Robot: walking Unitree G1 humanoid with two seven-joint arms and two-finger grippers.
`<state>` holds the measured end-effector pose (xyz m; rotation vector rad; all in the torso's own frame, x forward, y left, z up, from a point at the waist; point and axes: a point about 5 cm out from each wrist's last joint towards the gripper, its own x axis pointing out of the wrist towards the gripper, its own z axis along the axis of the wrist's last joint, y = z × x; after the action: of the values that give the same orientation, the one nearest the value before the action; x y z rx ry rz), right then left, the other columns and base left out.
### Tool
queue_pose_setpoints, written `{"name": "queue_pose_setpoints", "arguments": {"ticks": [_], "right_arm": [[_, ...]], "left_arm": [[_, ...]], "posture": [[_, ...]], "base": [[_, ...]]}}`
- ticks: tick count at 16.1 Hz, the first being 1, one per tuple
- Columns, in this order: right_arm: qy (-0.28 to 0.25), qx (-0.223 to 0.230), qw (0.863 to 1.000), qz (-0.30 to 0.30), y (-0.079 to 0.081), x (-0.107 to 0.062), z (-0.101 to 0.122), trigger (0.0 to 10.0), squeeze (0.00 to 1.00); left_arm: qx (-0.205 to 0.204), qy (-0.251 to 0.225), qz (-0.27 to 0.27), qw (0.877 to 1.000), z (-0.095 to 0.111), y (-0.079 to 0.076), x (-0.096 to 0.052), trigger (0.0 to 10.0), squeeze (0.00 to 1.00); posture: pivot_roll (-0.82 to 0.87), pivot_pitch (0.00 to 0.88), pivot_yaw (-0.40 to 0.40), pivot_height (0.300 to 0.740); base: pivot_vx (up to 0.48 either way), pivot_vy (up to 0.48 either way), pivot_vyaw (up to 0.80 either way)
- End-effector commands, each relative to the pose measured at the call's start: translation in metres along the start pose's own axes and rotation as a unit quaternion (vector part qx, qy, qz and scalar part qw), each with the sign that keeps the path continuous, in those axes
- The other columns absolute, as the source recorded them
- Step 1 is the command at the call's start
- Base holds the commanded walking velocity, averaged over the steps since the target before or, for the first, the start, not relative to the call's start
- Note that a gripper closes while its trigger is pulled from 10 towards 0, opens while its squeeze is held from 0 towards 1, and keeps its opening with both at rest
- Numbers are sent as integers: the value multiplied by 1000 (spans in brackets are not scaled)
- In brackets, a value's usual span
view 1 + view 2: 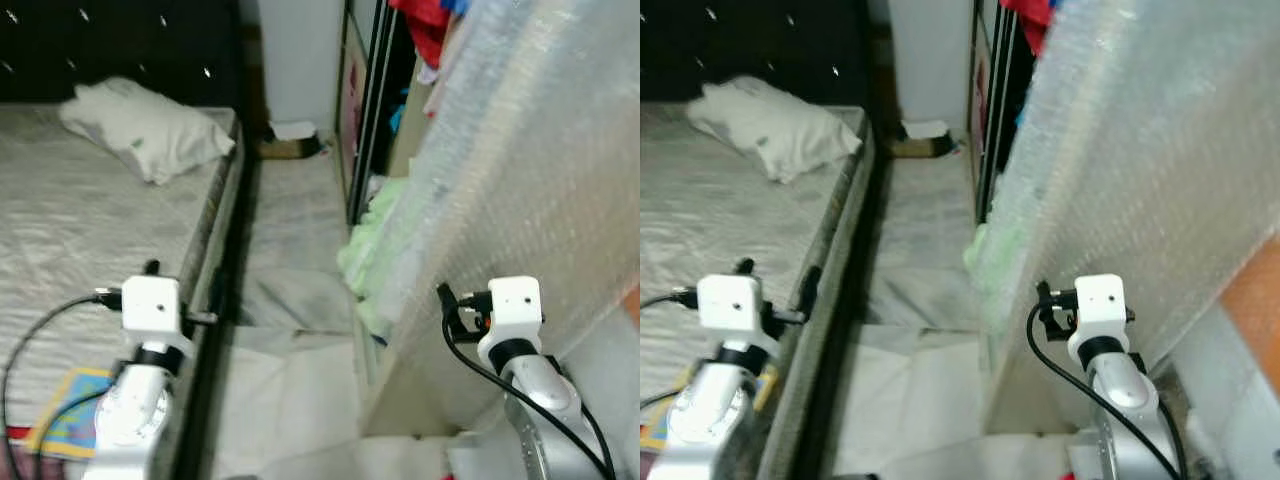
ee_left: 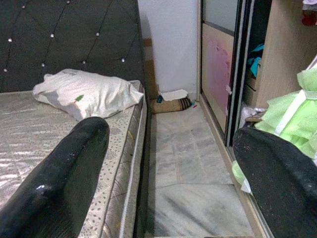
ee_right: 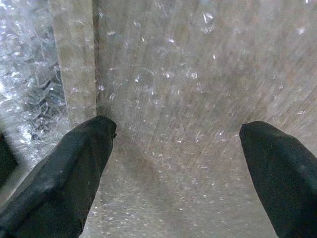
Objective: Clean up the room
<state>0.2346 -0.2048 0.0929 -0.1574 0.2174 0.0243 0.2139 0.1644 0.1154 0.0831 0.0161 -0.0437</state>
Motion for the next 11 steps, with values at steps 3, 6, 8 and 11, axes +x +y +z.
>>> {"name": "queue_pose_setpoints", "arguments": {"ticks": [3, 6, 8, 11], "right_arm": [[-11, 1, 1000, 20, 7, 3, 6, 10000, 0], [-11, 1, 1000, 22, 7, 3, 6, 10000, 0], [-11, 1, 1000, 23, 8, 4, 5, 10000, 0], [-10, 1, 1000, 23, 8, 4, 5, 10000, 0]], "left_arm": [[5, -1, 5, 1000, 1, 2, 1, 10000, 0], [9, 1, 9, 1000, 1, 3, 1, 10000, 0], [6, 1, 12, 1000, 0, 4, 2, 10000, 0], [6, 2, 14, 1000, 0, 4, 2, 10000, 0]], "posture": [[-26, 2, -36, 740], [-26, 2, -36, 740], [-21, 0, -38, 740], [-19, 0, -38, 740]], "base": [[0, 0, 0], [0, 0, 0], [0, 0, 0], [0, 0, 0]]}}
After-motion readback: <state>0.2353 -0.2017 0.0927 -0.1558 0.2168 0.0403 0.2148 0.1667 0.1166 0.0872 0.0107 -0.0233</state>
